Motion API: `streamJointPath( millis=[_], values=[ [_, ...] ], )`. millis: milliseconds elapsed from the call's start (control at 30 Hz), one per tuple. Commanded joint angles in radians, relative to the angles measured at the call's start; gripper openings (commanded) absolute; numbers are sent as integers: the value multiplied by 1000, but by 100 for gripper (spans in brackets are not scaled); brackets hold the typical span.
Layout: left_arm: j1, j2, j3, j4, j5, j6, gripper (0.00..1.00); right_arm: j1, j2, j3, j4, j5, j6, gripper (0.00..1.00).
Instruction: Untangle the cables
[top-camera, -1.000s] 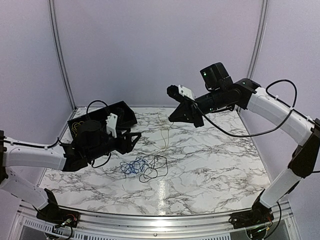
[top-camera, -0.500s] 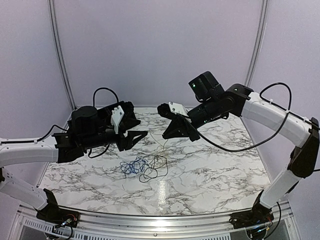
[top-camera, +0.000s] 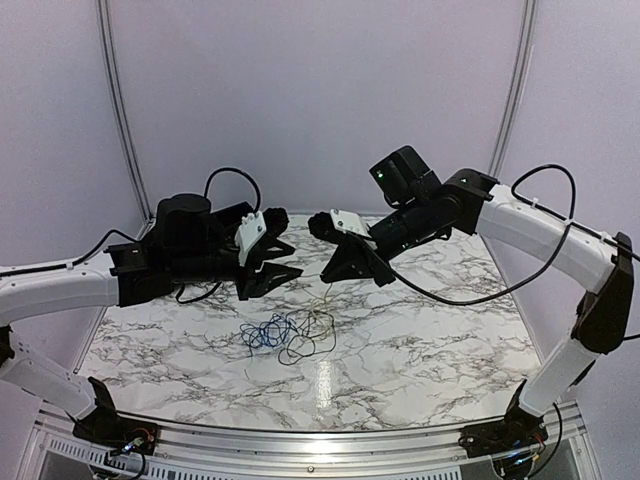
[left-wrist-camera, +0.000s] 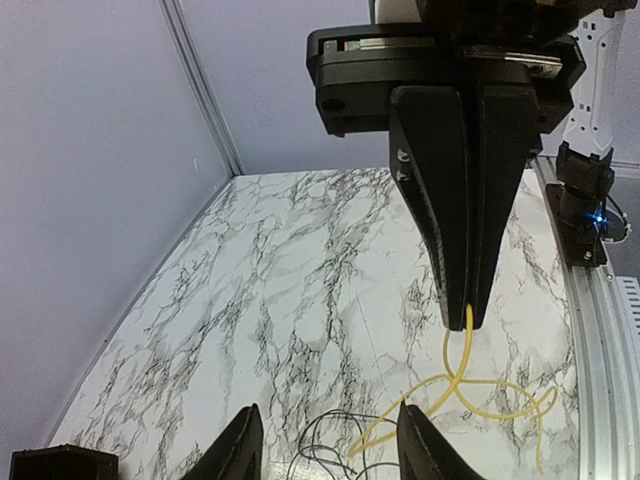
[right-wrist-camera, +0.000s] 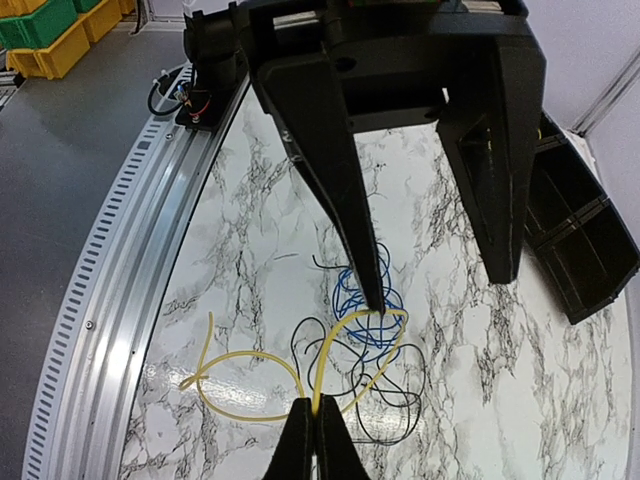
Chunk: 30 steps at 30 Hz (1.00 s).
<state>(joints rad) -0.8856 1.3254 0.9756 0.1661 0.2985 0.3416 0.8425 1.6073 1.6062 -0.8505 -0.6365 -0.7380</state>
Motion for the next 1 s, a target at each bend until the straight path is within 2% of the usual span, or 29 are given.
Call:
streamJointPath(
  millis=[0, 200, 500, 567, 767, 967],
  values=[
    [-6, -73, 3, -103, -75, 53, 48, 3, 8, 29, -8, 19, -6, 0],
    [-11, -81, 13, -149, -55, 73, 49, 4, 31, 51, -8, 22, -1, 0],
    [-43, 11, 54, -141, 25, 79, 46, 6, 46, 89, -19, 4, 15, 0],
    [-46, 24, 55, -127, 33, 72, 40, 6, 44, 87, -19, 4, 17, 0],
    [-47, 32, 35, -29, 19, 24, 13, 6, 41, 84, -19, 4, 23, 0],
    [-46, 43, 31, -36, -58, 7, 0, 6, 31, 84, -23, 5, 27, 0]
  ],
)
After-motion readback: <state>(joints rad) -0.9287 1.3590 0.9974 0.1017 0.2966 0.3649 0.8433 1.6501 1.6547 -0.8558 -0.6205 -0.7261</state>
